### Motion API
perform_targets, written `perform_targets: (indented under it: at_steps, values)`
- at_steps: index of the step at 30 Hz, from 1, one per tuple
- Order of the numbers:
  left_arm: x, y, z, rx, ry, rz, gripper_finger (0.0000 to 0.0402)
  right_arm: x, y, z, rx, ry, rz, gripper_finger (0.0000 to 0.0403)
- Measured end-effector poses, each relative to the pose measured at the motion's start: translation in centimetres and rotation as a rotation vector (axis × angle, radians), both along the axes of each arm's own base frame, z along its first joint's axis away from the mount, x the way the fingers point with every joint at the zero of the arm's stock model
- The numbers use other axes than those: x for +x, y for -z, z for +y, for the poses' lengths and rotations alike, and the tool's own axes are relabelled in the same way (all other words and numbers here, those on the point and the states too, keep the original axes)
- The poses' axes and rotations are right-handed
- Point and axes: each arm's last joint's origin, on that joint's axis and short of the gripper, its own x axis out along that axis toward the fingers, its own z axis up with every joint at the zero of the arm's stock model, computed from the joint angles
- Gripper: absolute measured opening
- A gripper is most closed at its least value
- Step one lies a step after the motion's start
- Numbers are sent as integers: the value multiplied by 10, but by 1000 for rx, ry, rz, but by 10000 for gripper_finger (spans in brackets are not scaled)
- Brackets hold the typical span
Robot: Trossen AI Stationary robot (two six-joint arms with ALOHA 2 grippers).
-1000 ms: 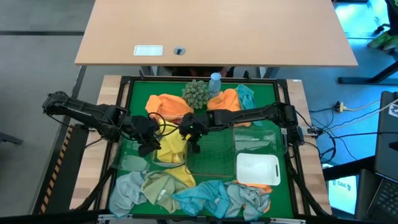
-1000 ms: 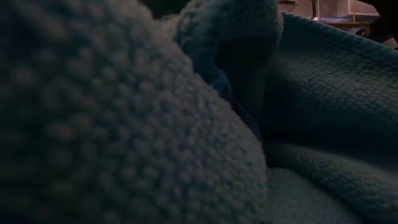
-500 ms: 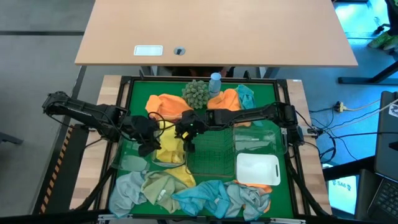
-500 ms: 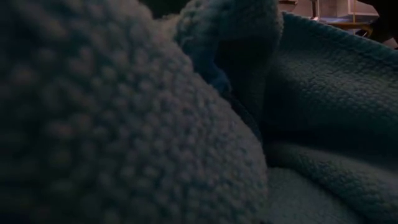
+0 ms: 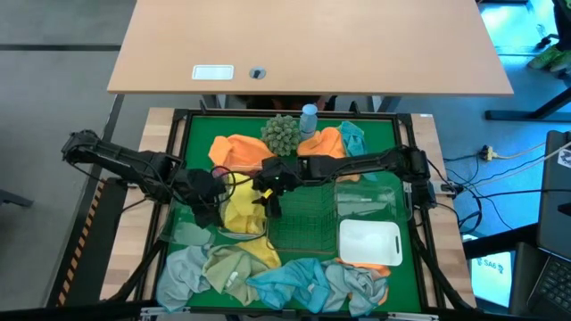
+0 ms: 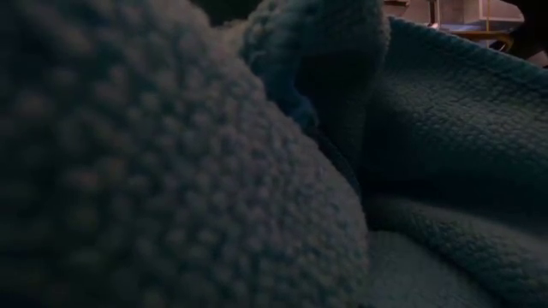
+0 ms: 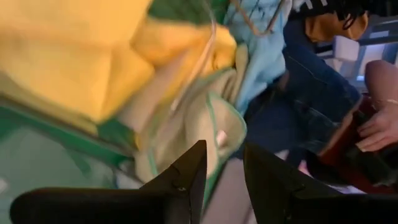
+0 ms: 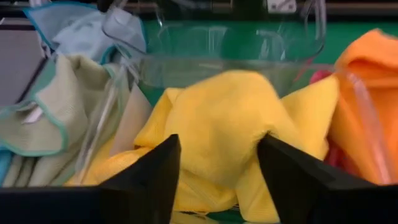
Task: Sort microfiber towel by color & place in baskets
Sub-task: Put the top right yellow microfiber cloth into the middle transparent bin, then put the bottom left light blue microfiber cloth into the left transparent bin
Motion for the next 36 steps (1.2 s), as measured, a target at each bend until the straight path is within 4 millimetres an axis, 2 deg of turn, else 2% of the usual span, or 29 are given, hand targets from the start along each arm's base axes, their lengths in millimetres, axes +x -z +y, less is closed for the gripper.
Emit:
perform_targets:
  at_steps: [5, 10, 21, 26, 30, 36]
  values:
    - [-5, 0, -13, -146, -16, 110, 99, -10, -24, -1, -39, -31, -63, 248]
    - [-10, 0, -24, -169, -52, 153, 99, -19, -40, -1, -36, -29, -82, 254]
    - [-14, -5, -46, -39, -107, -29, 99, -65, -81, -3, -37, -30, 19, 254]
    - [-8, 2, -58, 48, -139, -61, 99, -88, -95, -3, -38, -31, 68, 254]
    - [3, 11, -75, 82, -67, -95, 99, -102, -105, -4, -24, -20, 92, 254]
    - [18, 23, -99, -14, 33, -81, 99, -114, -110, -4, -13, -10, 125, 254]
